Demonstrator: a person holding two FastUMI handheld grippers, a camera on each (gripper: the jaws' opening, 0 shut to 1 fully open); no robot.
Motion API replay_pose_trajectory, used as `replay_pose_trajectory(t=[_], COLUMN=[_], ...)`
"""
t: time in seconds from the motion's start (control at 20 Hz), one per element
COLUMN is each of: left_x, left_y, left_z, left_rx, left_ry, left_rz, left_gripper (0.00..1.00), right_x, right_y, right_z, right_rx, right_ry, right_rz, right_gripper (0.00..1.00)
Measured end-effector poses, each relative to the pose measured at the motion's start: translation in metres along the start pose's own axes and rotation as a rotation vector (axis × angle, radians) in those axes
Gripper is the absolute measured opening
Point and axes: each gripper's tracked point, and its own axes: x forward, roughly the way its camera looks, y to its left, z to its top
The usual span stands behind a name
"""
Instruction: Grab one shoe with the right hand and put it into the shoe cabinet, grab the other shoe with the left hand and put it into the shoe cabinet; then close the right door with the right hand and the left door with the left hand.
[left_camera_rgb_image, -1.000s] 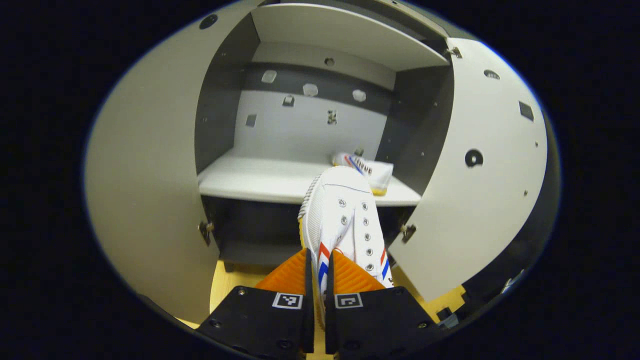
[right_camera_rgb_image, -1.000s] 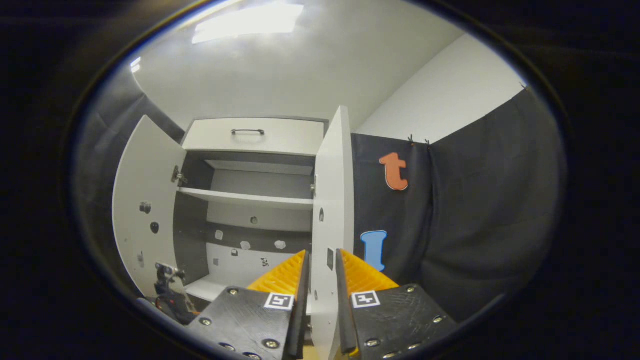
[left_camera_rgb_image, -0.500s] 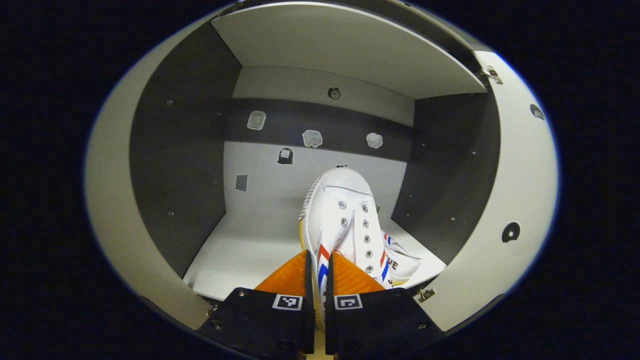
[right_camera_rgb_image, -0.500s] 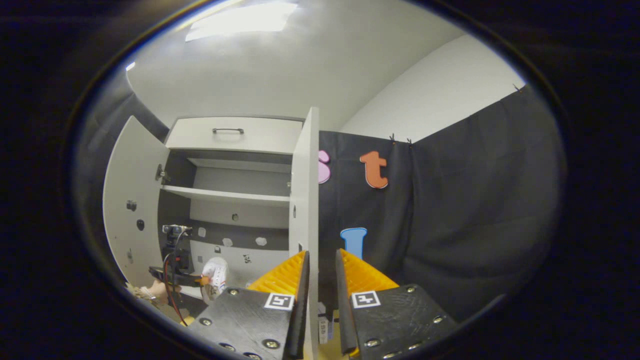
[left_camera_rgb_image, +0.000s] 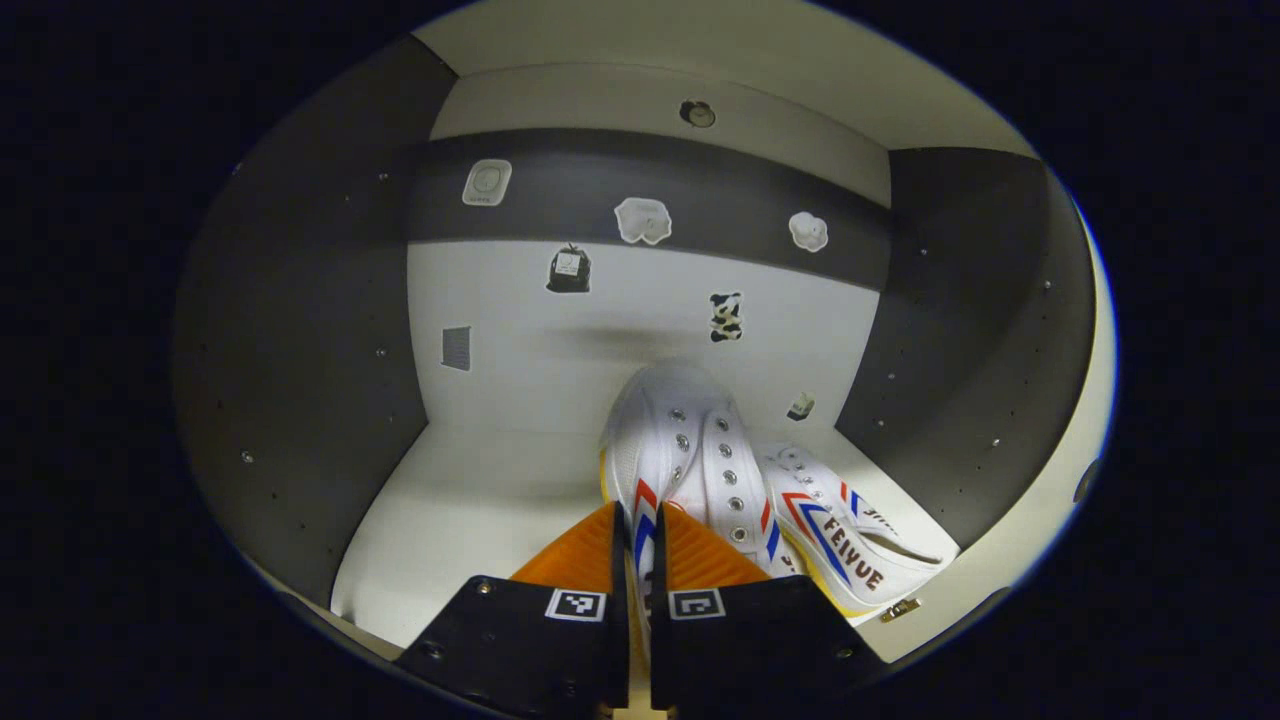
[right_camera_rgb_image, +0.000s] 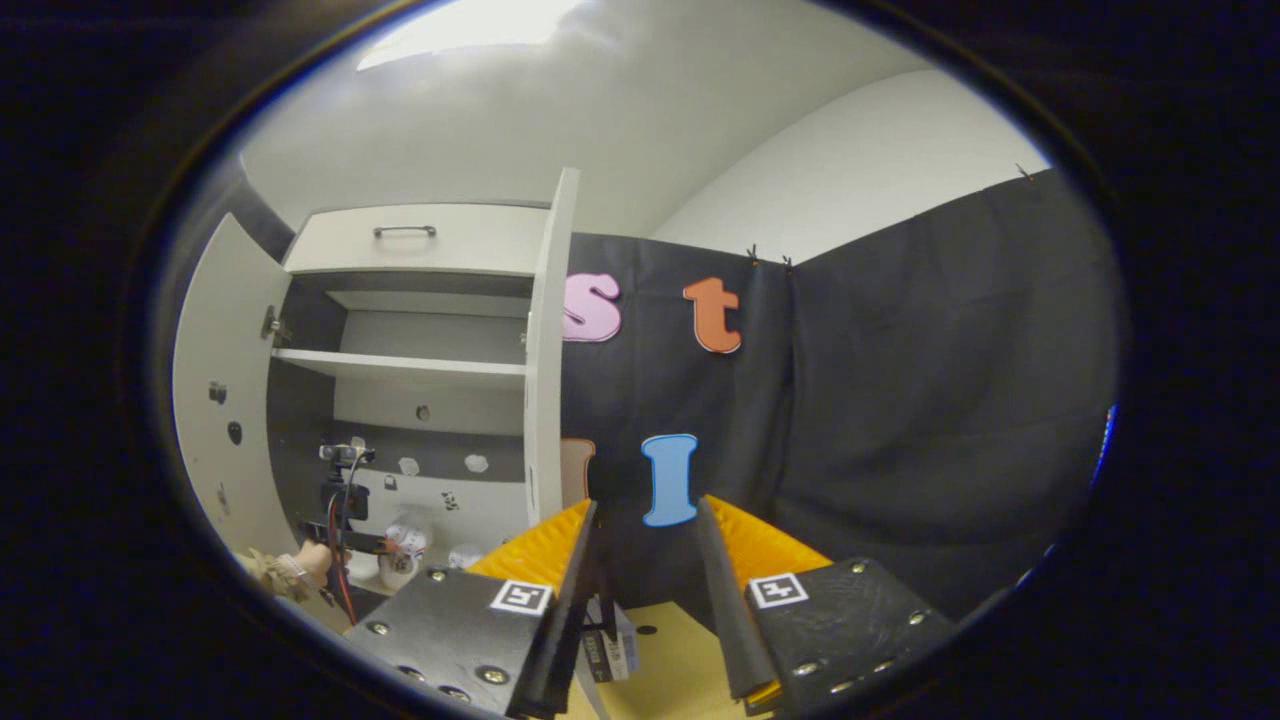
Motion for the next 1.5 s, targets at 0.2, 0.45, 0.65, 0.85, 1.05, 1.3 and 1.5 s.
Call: replay_pose_trajectory(t=[0.2, 0.45, 0.65, 0.85, 1.05, 1.3, 1.5], left_x=[0.013, 0.014, 0.001, -0.035, -0.09, -0.18, -0.238], left_y=[0.007, 0.008, 0.017, 0.015, 0.004, -0.02, -0.035], left_z=[-0.017, -0.019, -0.001, 0.015, 0.031, 0.063, 0.074], left_rx=[-0.009, -0.033, 0.02, -0.017, 0.048, 0.122, 0.171], left_ry=[0.053, 0.041, -0.029, -0.09, -0.165, -0.302, -0.356], left_rz=[0.026, 0.016, 0.054, 0.058, 0.06, 0.024, 0.021], left_gripper=[0.09, 0.19, 0.54, 0.84, 0.92, 1.0, 0.99], right_x=[0.011, 0.025, 0.033, 0.038, 0.037, 0.032, 0.026], right_y=[-0.001, 0.0, 0.003, 0.014, 0.017, 0.035, 0.058], right_z=[-0.005, -0.024, -0.035, -0.047, -0.048, -0.05, -0.05], right_rx=[-0.02, -0.026, -0.007, 0.009, -0.014, 0.002, 0.018], right_ry=[0.009, 0.052, 0.082, 0.117, 0.119, 0.136, 0.142], right_rz=[0.002, 0.016, 0.042, 0.088, 0.125, 0.221, 0.309], right_gripper=[0.57, 0.69, 0.74, 0.74, 0.72, 0.72, 0.72])
